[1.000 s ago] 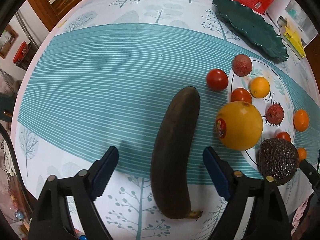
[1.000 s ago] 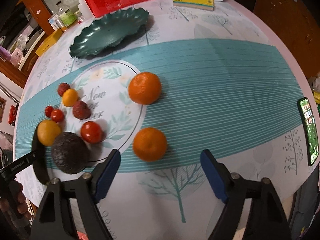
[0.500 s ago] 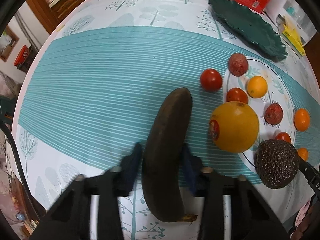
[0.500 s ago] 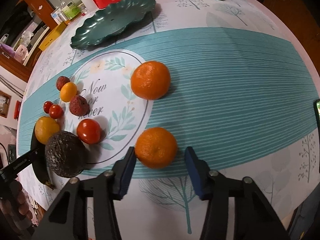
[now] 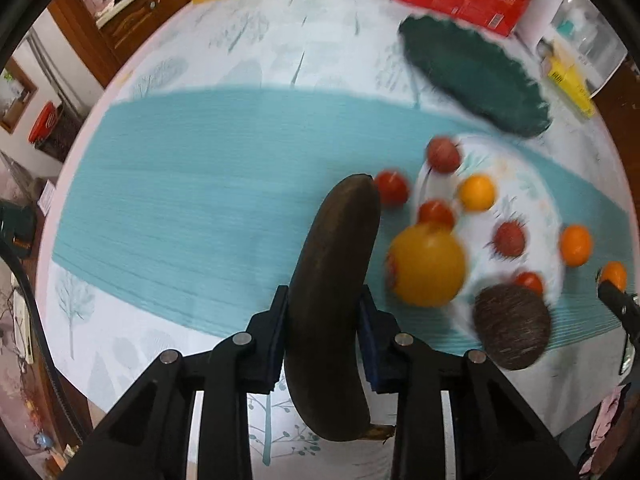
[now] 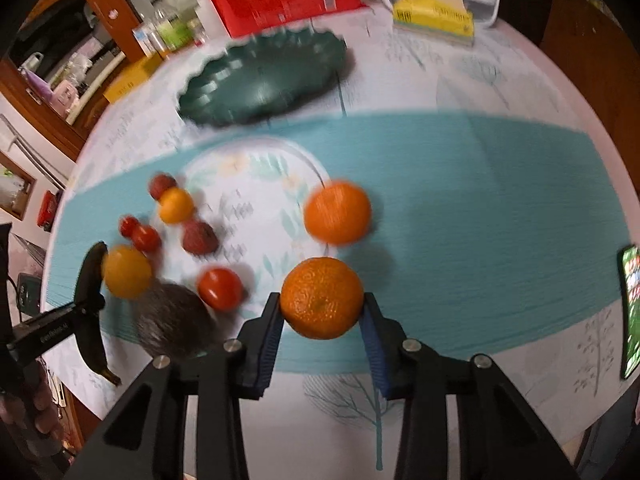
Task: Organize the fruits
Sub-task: 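Close the left tool on the banana while the right tool grasps the tangerine, then carry banana and tangerine to the green plate and release both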
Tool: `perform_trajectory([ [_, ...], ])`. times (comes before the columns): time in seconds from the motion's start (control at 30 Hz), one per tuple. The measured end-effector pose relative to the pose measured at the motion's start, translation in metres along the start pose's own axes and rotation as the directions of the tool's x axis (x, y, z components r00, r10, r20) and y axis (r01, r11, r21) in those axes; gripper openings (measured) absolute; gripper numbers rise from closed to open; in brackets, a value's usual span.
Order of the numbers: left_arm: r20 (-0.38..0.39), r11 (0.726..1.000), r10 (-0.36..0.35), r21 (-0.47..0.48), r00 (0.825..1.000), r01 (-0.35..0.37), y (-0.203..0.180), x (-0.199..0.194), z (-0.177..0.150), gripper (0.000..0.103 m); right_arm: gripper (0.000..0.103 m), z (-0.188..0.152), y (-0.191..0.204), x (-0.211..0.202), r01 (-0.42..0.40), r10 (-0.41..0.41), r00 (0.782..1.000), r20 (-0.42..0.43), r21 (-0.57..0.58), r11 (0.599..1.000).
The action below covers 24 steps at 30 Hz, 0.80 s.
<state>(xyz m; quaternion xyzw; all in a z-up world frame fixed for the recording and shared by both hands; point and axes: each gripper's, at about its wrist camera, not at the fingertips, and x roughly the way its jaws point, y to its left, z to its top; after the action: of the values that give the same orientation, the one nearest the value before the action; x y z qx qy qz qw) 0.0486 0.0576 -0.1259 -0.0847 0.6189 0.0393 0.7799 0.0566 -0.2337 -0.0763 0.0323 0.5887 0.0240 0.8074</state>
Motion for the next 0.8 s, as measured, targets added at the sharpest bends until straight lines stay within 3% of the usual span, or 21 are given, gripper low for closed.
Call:
perform_trajectory([
  [0.2, 0.144, 0.995, -0.07, 0.076, 0.987, 0.059, -0.017, -0.068, 0.053, 0.03, 0.039, 0.058, 0.016, -0.053, 0.008, 0.005, 0.987, 0.159, -0.084, 0.996],
  [0.4, 0.333, 0.985, -0.132, 0.148, 0.934, 0.087, -0.042, -0.134, 0.123, 0.03, 0.039, 0.129, 0.022, -0.098, 0.028, 0.01, 0.948, 0.317, -0.115, 0.993],
  [0.6, 0.422, 0.973, -0.185, 0.203, 0.888, 0.106, -0.076, -0.158, 0.182, 0.03, 0.039, 0.187, 0.032, -0.114, 0.033, 0.014, 0.916, 0.402, -0.109, 0.994],
  [0.7, 0.411, 0.969, -0.212, 0.207, 0.887, 0.136, -0.092, -0.146, 0.207, 0.03, 0.039, 0.215, 0.036, -0.107, 0.005, 0.034, 0.916, 0.4, -0.096, 0.995],
  [0.8, 0.365, 0.966, -0.223, 0.205, 0.904, 0.156, -0.104, -0.116, 0.227, 0.03, 0.039, 0.233, 0.038, -0.086, -0.028, 0.059, 0.932, 0.358, -0.091, 0.995],
])
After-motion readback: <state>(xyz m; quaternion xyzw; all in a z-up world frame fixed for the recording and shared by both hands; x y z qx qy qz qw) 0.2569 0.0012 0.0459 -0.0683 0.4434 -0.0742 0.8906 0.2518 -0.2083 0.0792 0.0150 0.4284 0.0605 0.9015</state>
